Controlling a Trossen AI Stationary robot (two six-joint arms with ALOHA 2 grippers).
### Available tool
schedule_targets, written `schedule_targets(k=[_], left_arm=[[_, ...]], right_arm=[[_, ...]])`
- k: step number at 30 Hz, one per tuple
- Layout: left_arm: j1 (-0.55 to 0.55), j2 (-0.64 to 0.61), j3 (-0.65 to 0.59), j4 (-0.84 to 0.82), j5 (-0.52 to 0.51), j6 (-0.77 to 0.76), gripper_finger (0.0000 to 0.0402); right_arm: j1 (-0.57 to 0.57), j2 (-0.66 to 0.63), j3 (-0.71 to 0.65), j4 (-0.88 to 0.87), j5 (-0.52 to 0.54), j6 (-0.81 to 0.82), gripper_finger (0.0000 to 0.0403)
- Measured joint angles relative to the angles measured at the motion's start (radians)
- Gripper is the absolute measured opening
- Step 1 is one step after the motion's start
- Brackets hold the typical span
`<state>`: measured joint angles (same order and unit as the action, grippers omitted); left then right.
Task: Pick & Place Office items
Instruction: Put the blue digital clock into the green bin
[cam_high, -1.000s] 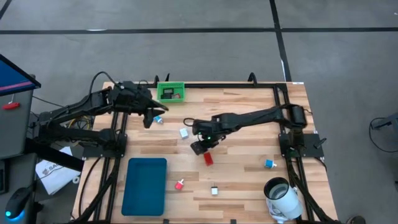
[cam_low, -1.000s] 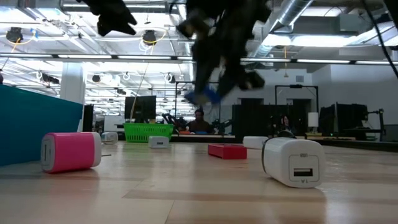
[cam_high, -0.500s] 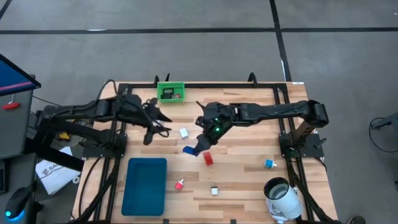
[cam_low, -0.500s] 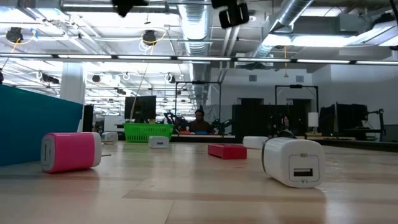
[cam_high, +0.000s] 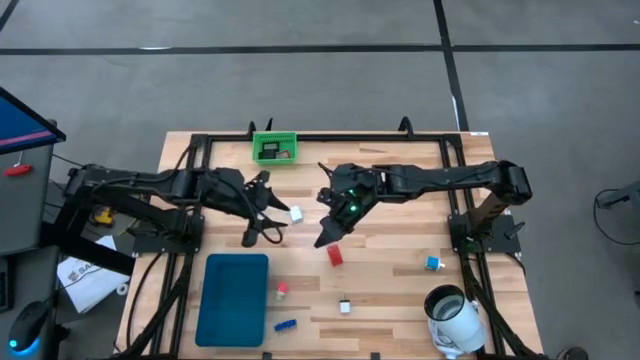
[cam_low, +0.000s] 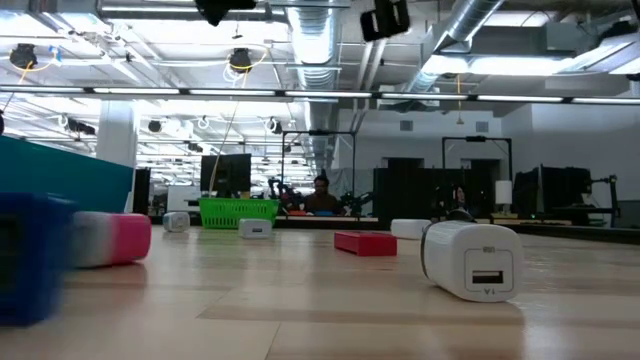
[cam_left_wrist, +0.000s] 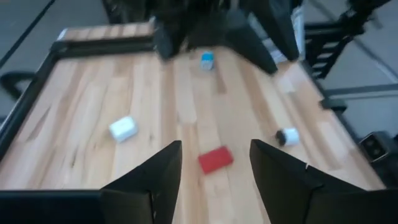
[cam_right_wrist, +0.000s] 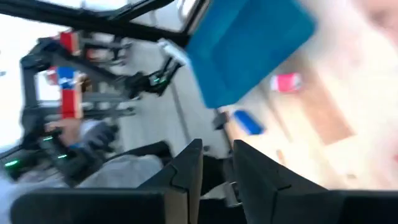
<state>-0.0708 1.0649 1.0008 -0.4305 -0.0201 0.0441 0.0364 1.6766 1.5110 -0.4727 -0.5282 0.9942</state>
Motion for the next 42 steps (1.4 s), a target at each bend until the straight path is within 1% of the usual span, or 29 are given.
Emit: schedule_targets(k=[3, 8, 13, 16, 18, 21, 25, 31, 35, 38, 42], left_arm=[[0.0, -0.035, 0.0, -0.051, -0.025, -0.024, 0.0187], [0.002, -0.092, 0.0, -0.112, -0.029, -0.082, 0.0187], [0.002, -0.12, -0.001, -0.213, -0.036, -0.133, 0.0188], [0.002, -0.127, -0.001, -0.217, -0.041, -0.138, 0.0187], [0.002, -0.129, 0.0, -0.216, -0.041, -0.139, 0.0187], [0.002, -0.127, 0.0, -0.225, -0.039, -0.139, 0.0188], [-0.011, -0.127, 0.0, -0.254, 0.008, -0.162, 0.0186], [-0.077, -0.125, 0.0, -0.267, 0.023, -0.218, 0.0184], [-0.173, -0.083, 0.0, -0.264, 0.054, -0.281, 0.0186], [-0.26, -0.031, 0.0, -0.254, 0.052, -0.334, 0.0186], [-0.351, 0.065, 0.02, -0.238, 0.037, -0.446, 0.0186]], right_arm=[[0.001, -0.016, -0.001, -0.095, 0.083, -0.049, 0.008], [0.01, -0.03, 0.001, -0.175, 0.208, -0.09, 0.0081], [0.023, -0.027, 0.0, -0.352, 0.351, -0.108, 0.0082], [0.04, -0.017, -0.001, -0.401, 0.415, -0.107, 0.0089], [0.054, -0.017, -0.001, -0.396, 0.443, -0.103, 0.01], [0.067, -0.019, 0.001, -0.403, 0.464, -0.091, 0.0124], [0.078, -0.019, 0.001, -0.462, 0.479, -0.078, 0.0165], [0.116, -0.019, 0.0, -0.499, 0.502, -0.077, 0.0214], [0.13, -0.019, 0.0, -0.53, 0.507, -0.07, 0.0227], [0.147, -0.019, 0.0, -0.558, 0.531, -0.069, 0.0228], [0.178, -0.019, 0.0, -0.587, 0.565, -0.067, 0.0228]])
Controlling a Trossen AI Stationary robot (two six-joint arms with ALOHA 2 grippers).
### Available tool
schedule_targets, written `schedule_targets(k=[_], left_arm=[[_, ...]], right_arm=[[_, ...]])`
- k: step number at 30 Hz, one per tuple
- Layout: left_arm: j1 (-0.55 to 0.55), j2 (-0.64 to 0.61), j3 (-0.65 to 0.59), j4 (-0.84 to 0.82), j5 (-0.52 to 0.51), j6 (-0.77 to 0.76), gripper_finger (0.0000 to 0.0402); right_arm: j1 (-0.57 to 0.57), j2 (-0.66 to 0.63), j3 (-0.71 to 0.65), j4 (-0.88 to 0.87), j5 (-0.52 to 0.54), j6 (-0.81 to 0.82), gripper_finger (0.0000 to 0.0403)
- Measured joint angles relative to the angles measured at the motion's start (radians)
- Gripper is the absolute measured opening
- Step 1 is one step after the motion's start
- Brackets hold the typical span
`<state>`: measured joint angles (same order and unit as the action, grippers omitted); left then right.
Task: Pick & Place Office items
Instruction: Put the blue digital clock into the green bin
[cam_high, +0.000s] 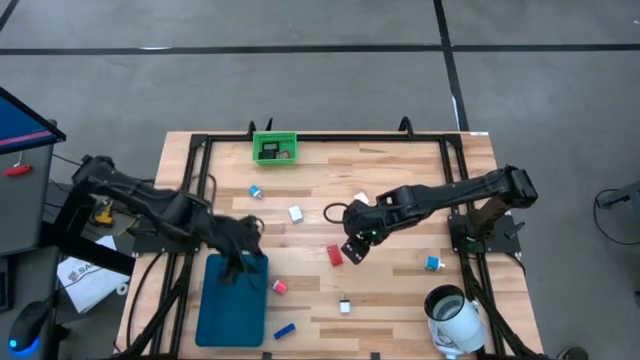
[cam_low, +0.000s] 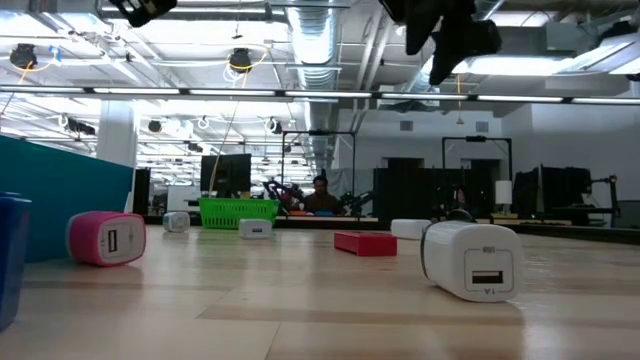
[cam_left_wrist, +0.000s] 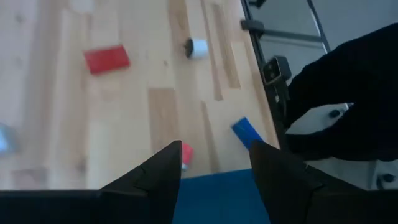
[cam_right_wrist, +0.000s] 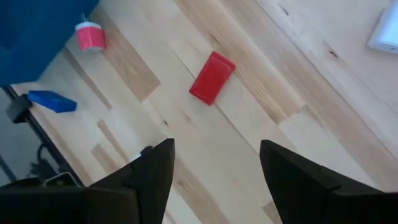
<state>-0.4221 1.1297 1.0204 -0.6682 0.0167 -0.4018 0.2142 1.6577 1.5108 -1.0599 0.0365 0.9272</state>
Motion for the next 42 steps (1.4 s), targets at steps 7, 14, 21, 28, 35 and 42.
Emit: schedule_targets(k=[7, 14, 21, 28, 35, 42], left_arm=[[-0.104, 0.2, 0.172, -0.006, -0.073, -0.162, 0.0186], [-0.18, 0.395, 0.367, -0.122, -0.073, -0.359, 0.0186], [-0.223, 0.558, 0.502, -0.149, -0.061, -0.471, 0.0186], [-0.232, 0.709, 0.568, -0.191, 0.049, -0.506, 0.0186], [-0.227, 0.77, 0.58, -0.19, 0.042, -0.502, 0.0186], [-0.211, 0.864, 0.576, -0.181, 0.049, -0.496, 0.0186]], right_arm=[[0.066, -0.003, 0.0, -0.017, 0.038, -0.023, 0.0231], [0.164, -0.049, 0.0, -0.096, 0.125, -0.014, 0.0231], [0.241, -0.133, 0.0, -0.128, 0.255, 0.045, 0.0231], [0.314, -0.176, 0.0, -0.172, 0.336, 0.128, 0.0231], [0.37, -0.164, 0.0, -0.204, 0.375, 0.186, 0.0231], [0.403, -0.165, 0.0, -0.204, 0.416, 0.251, 0.0231]])
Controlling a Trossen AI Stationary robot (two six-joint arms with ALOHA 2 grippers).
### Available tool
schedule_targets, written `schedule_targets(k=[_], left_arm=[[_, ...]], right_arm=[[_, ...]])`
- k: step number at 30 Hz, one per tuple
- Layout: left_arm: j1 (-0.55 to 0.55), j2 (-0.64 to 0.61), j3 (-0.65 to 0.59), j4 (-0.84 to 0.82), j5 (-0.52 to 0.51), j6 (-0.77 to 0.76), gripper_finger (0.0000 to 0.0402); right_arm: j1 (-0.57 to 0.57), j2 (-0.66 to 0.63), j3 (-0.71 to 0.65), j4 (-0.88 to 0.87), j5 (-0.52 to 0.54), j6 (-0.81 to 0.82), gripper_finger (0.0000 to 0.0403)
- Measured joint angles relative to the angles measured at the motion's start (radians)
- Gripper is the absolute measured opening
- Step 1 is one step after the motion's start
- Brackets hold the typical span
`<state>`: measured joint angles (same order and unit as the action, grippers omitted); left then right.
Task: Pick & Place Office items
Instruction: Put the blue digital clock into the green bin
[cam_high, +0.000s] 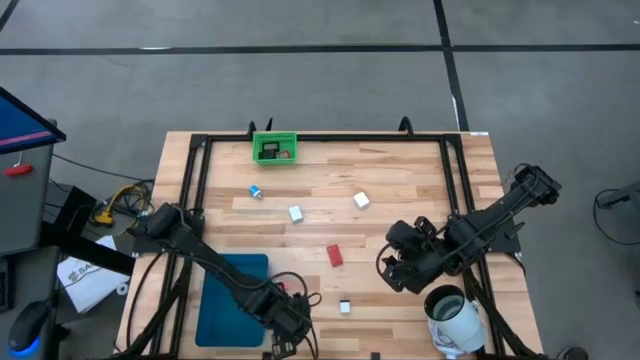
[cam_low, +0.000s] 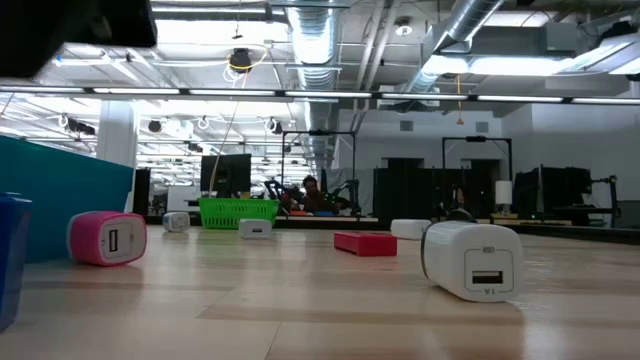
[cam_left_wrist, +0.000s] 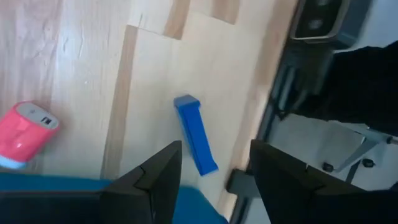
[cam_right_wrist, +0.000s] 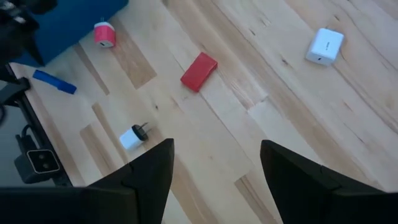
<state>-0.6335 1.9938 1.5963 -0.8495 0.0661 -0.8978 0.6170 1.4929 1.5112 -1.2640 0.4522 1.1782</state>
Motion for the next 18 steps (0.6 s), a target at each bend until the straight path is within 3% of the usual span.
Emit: schedule_targets(k=[18], left_arm=[[0.002, 0.03, -0.059, 0.041, -0.043, -0.053, 0.0186]], right_arm=[[0.027, 0.0, 0.0, 0.012, 0.021, 0.056, 0.0231]])
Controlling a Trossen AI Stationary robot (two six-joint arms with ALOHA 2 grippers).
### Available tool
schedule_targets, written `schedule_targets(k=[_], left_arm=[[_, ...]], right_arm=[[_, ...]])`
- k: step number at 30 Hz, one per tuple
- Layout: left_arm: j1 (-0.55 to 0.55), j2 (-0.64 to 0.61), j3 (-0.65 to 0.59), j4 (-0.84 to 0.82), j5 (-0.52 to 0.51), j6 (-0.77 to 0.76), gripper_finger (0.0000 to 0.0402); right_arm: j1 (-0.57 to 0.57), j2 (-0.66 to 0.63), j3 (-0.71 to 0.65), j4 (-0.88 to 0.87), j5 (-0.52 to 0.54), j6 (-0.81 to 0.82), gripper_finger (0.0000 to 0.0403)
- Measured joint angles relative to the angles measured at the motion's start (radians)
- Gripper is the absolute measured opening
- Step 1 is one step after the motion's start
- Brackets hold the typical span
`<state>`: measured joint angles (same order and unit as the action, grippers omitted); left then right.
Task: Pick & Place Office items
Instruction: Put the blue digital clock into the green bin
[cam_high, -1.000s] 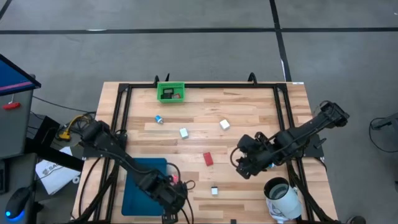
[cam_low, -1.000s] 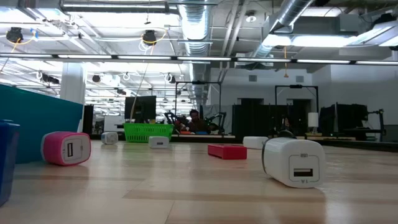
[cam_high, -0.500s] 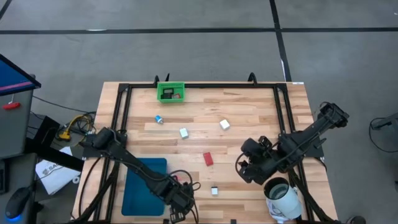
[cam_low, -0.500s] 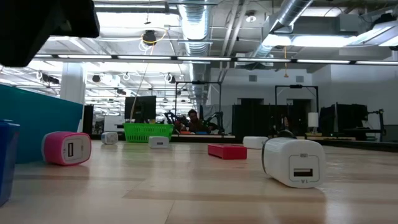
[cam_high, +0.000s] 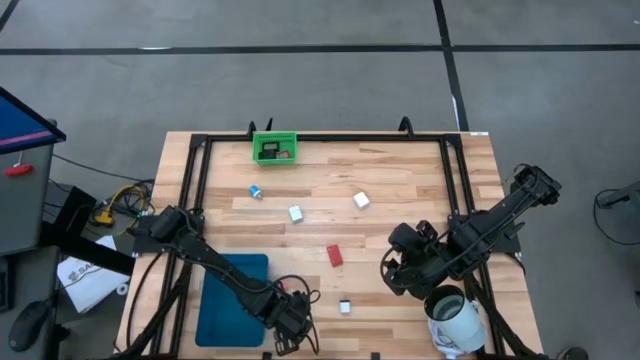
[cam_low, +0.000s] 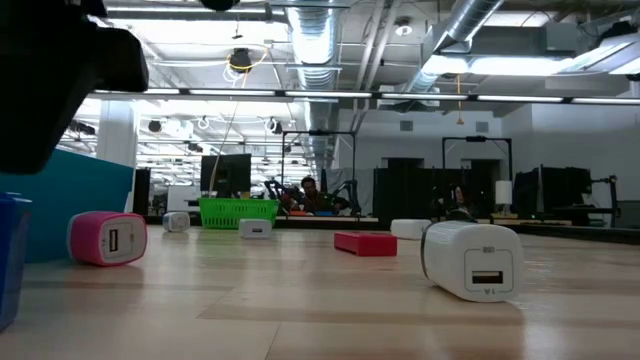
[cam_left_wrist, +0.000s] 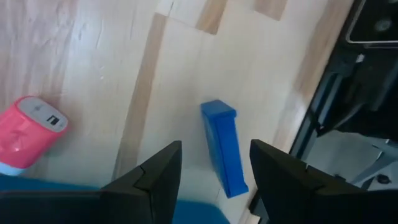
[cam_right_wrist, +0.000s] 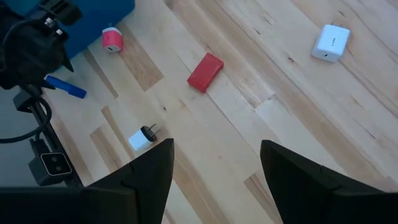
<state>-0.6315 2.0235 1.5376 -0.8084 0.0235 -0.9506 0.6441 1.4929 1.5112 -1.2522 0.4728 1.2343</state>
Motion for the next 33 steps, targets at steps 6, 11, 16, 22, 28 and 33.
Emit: schedule_targets(k=[6, 11, 16, 22, 28, 33], left_arm=[[0.0, -0.001, -0.022, 0.072, 0.0, -0.024, 0.0186], [0.005, -0.001, -0.031, 0.079, -0.01, -0.026, 0.0186], [0.005, -0.001, -0.03, 0.089, -0.015, -0.025, 0.0186], [0.005, 0.002, -0.03, 0.092, -0.017, -0.024, 0.0186], [0.005, 0.003, -0.056, 0.095, -0.018, -0.041, 0.0186], [0.003, 0.003, -0.097, 0.15, 0.005, -0.058, 0.0186]], right_arm=[[0.0, 0.0, 0.0, 0.001, 0.0, 0.0, 0.0231], [0.0, 0.0, 0.0, 0.003, 0.0, -0.001, 0.0231], [0.0, 0.0, 0.0, 0.003, 0.0, 0.002, 0.0231], [0.0, 0.0, 0.0, 0.004, 0.0, 0.008, 0.0231], [0.0, 0.0, 0.0, 0.004, 0.0, 0.013, 0.0231], [0.0, 0.0, 0.0, 0.004, 0.0, 0.016, 0.0231]])
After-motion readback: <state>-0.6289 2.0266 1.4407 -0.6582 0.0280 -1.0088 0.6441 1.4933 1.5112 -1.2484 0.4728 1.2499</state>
